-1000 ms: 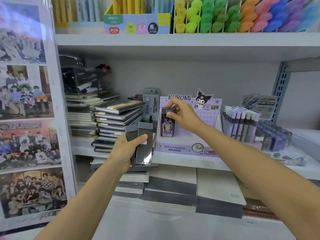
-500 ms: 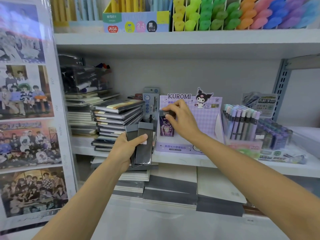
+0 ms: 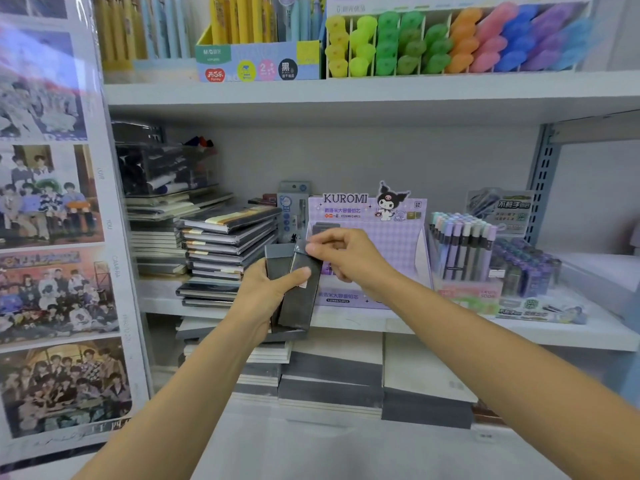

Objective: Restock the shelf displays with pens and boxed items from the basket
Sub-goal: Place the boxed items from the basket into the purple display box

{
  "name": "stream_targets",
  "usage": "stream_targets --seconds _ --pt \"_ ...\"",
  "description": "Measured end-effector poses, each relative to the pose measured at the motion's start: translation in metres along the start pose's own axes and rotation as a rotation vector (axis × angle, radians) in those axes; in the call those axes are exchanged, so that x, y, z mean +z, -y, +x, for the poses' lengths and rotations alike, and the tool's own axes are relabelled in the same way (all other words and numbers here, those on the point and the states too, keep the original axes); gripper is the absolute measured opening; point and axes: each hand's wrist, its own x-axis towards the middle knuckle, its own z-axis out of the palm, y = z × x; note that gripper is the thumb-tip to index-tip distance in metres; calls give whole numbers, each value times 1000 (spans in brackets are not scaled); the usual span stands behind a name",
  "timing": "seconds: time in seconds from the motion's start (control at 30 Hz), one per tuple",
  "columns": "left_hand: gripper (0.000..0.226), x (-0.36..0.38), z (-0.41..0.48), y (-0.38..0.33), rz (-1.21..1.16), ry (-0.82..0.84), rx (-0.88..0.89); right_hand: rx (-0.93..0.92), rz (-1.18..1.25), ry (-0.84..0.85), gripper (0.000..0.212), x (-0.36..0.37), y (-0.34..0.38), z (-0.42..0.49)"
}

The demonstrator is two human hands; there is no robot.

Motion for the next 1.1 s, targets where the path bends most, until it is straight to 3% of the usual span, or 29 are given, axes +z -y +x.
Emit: stream_targets --seconds 0.1,0.2,0.27,0.33,0.4,0.53,0.73,0.87,1.1 --pt "26 4 -3 0 31 40 0 9 69 4 13 -2 0 -4" --pt "41 1 -5 -5 -6 130 -127 42 175 40 21 -9 2 -8" --pt "38 2 -8 -6 22 189 -138 50 209 63 31 -11 3 -10" --pt "38 7 -11 -4 61 201 -118 30 141 37 25 -13 3 -10" --pt "41 11 -11 -4 68 182 -108 22 74 20 19 -16 3 -10" --pt "35 11 -8 -8 -48 86 -185 -25 54 -48 39 -31 6 -5" --pt "22 -5 -1 -2 -117 -14 -98 -232 -70 -312 24 -51 11 13" --pt "19 -12 5 -1 -100 -48 -30 -274 -296 -274 24 -43 -2 22" --pt "20 -15 7 4 -108 -63 -60 -330 -443 -245 23 -22 -25 27"
